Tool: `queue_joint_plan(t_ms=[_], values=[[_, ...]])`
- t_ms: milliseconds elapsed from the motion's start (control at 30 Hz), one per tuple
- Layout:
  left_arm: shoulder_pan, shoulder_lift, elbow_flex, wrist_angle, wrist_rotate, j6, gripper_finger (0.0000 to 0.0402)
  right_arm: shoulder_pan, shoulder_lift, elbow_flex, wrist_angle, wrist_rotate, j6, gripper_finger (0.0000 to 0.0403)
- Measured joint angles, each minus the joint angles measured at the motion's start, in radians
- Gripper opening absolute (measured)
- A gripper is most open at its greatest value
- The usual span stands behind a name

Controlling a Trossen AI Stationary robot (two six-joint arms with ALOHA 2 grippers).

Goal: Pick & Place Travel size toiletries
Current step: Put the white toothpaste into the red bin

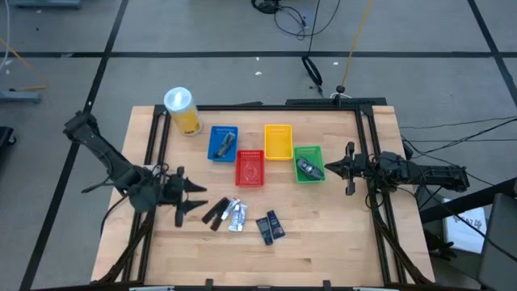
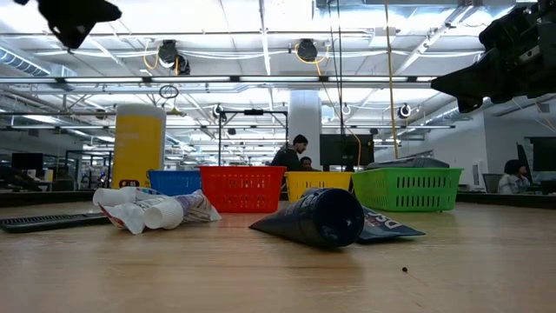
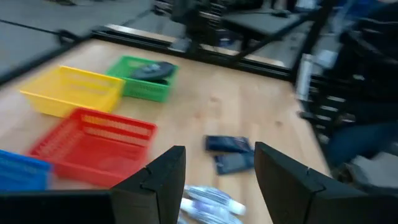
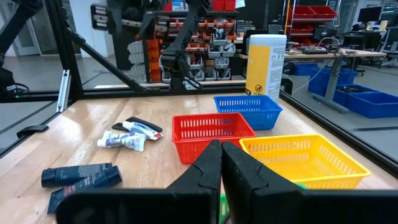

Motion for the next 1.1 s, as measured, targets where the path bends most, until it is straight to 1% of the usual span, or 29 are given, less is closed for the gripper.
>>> queue_joint_plan(t_ms=[133, 333, 467, 567, 700, 800, 867, 933, 1000, 1100], values=[[-0.027, 0.036, -0.069, 0.143, 0.057, -0.001, 0.0186, 0.000, 0.000, 0.000, 0.000, 0.000, 0.000, 0.0004], [-0.058, 0.114, -0.123, 0.277, 0.061, -0.020, 0.0186, 0.000, 0.000, 0.000, 0.000, 0.000, -0.009, 0.0004], [-0.051, 0.198, -0.131, 0.270, 0.061, -0.140, 0.0186, 0.000, 0.000, 0.000, 0.000, 0.000, -0.025, 0.0004], [-0.025, 0.266, -0.131, 0.283, 0.081, -0.205, 0.0186, 0.000, 0.000, 0.000, 0.000, 0.000, -0.026, 0.0004], [0.039, 0.352, -0.122, 0.324, 0.163, -0.261, 0.0186, 0.000, 0.000, 0.000, 0.000, 0.000, -0.026, 0.0004], [0.099, 0.417, -0.072, 0.319, 0.266, -0.287, 0.0186, 0.000, 0.000, 0.000, 0.000, 0.000, -0.026, 0.0004], [0.134, 0.457, -0.026, 0.287, 0.331, -0.278, 0.0186, 0.000, 0.000, 0.000, 0.000, 0.000, -0.026, 0.0004], [0.163, 0.494, 0.033, 0.197, 0.377, -0.265, 0.0186, 0.000, 0.000, 0.000, 0.000, 0.000, -0.026, 0.0004], [0.192, 0.529, 0.103, 0.064, 0.409, -0.273, 0.0186, 0.000, 0.000, 0.000, 0.000, 0.000, -0.026, 0.0004], [0.234, 0.577, 0.196, -0.160, 0.421, -0.340, 0.0186, 0.000, 0.000, 0.000, 0.000, 0.000, -0.026, 0.0004]])
